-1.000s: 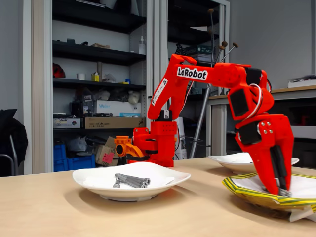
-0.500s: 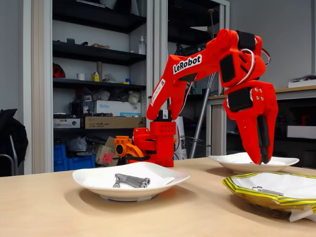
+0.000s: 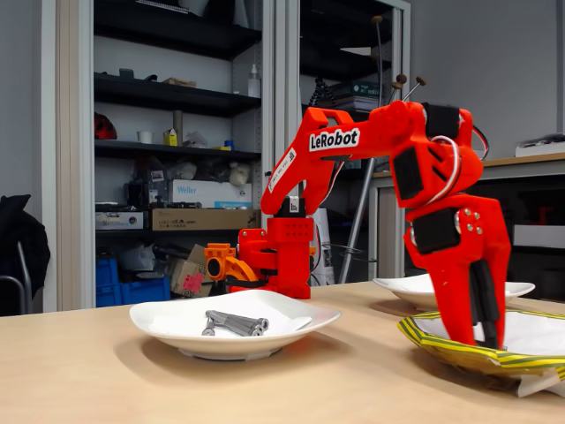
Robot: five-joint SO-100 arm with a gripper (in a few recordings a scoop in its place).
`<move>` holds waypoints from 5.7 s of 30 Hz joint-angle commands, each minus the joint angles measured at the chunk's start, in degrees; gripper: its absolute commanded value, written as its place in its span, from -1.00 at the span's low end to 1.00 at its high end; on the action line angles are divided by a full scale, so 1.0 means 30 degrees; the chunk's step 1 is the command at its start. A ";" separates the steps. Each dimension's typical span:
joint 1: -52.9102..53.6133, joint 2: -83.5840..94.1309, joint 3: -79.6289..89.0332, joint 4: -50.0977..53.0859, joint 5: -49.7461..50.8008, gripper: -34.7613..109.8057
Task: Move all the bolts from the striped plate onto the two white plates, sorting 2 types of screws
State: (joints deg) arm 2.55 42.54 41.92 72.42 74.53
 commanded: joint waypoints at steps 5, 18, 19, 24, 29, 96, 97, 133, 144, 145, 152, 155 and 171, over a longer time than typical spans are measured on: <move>0.0439 -0.1201 -0.2695 0.0820 0.0645 -0.39; 0.0498 -0.1055 -0.3838 0.2871 -0.0176 -0.52; 0.0469 -0.0879 -0.4043 0.3252 -0.0322 -0.52; -0.0264 0.0322 -0.5068 0.5244 0.0146 -0.52; -0.1875 0.3135 -0.3369 0.6709 0.2344 -0.52; -0.0791 0.6387 1.0986 -0.6064 -0.0439 -0.35; -0.0791 0.6211 1.0840 -0.5918 -0.0439 -0.35; -0.3340 0.6738 0.5127 0.3369 0.1553 -0.52; -1.0605 1.3887 1.2598 0.3223 1.2539 -0.52; -1.1221 1.4502 1.3447 0.2930 1.3564 -0.52; -1.4941 1.8252 1.9600 -0.0645 2.0156 -0.37; -1.5088 1.8633 2.0215 -0.1348 2.0303 -0.33; -0.5215 1.3389 1.4854 -0.6328 -0.3809 -0.39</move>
State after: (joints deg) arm -16.96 84.02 88.95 58.36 83.50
